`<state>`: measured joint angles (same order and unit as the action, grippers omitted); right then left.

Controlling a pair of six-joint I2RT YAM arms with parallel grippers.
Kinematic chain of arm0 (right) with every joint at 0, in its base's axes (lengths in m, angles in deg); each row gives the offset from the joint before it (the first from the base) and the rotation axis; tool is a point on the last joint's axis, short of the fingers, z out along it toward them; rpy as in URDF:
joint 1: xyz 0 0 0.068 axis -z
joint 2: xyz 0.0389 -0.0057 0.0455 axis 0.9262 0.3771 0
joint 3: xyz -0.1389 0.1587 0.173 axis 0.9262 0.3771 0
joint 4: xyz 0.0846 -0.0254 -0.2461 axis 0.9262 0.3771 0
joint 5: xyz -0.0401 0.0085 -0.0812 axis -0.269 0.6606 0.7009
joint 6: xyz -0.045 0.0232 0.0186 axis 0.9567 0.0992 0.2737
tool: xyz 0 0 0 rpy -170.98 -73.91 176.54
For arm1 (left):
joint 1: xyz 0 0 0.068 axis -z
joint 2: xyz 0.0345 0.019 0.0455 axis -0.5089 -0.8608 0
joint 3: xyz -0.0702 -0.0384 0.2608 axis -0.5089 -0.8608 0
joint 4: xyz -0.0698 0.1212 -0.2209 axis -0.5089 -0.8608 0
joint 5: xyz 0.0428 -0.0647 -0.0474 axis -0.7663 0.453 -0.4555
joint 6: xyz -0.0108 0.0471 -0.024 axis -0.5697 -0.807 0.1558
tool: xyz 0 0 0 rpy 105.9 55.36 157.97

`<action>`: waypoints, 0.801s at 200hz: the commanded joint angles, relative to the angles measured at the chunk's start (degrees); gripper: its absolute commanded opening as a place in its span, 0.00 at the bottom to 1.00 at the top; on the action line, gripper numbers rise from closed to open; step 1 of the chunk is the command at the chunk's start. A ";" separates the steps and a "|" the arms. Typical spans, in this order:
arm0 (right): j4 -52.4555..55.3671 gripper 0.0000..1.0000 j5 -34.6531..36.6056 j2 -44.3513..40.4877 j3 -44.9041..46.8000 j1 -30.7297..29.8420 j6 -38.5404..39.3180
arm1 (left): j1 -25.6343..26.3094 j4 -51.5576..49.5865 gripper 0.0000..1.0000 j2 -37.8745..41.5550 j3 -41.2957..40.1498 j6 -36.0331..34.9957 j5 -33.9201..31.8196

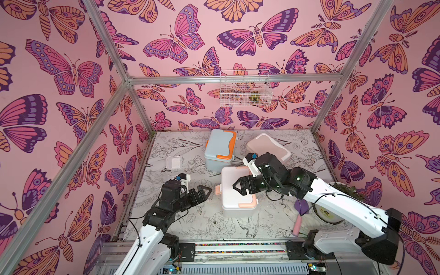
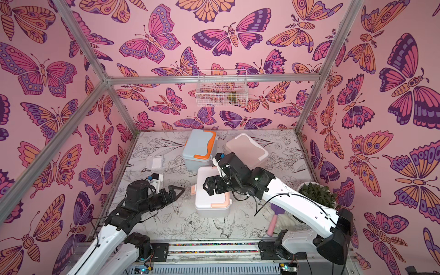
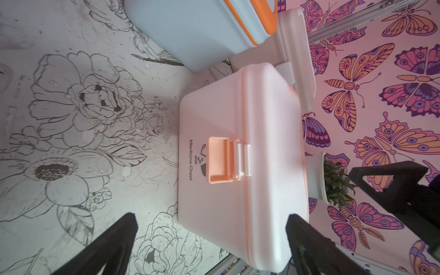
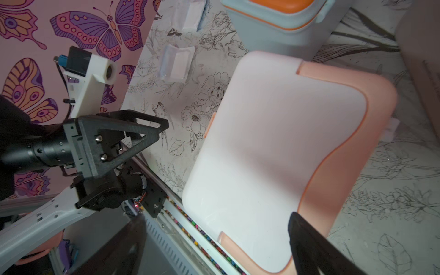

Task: Open first aid kits and take out gauze
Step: Close the lid of the first aid kit, then fasten the fastener of the first aid kit.

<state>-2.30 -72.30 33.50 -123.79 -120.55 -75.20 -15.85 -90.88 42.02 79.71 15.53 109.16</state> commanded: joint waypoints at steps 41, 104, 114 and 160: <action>5.89 0.86 13.28 -0.67 -1.95 -0.38 6.20 | -4.78 21.87 1.00 -11.93 -2.13 6.97 14.16; 3.61 0.52 7.40 11.83 -7.63 -1.15 9.06 | -3.19 45.11 1.00 -27.02 -4.61 16.73 15.85; 4.33 0.51 7.51 13.87 -9.14 -1.55 9.17 | -1.85 47.75 1.00 -29.10 -4.36 17.41 15.68; 7.94 0.39 10.10 21.62 -11.75 -3.14 8.95 | 2.09 65.55 1.00 -39.30 -7.18 24.36 16.47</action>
<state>2.09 -63.97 53.17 -134.30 -122.69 -66.74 -15.00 -38.80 6.19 75.34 35.07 124.19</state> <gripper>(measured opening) 0.391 0.997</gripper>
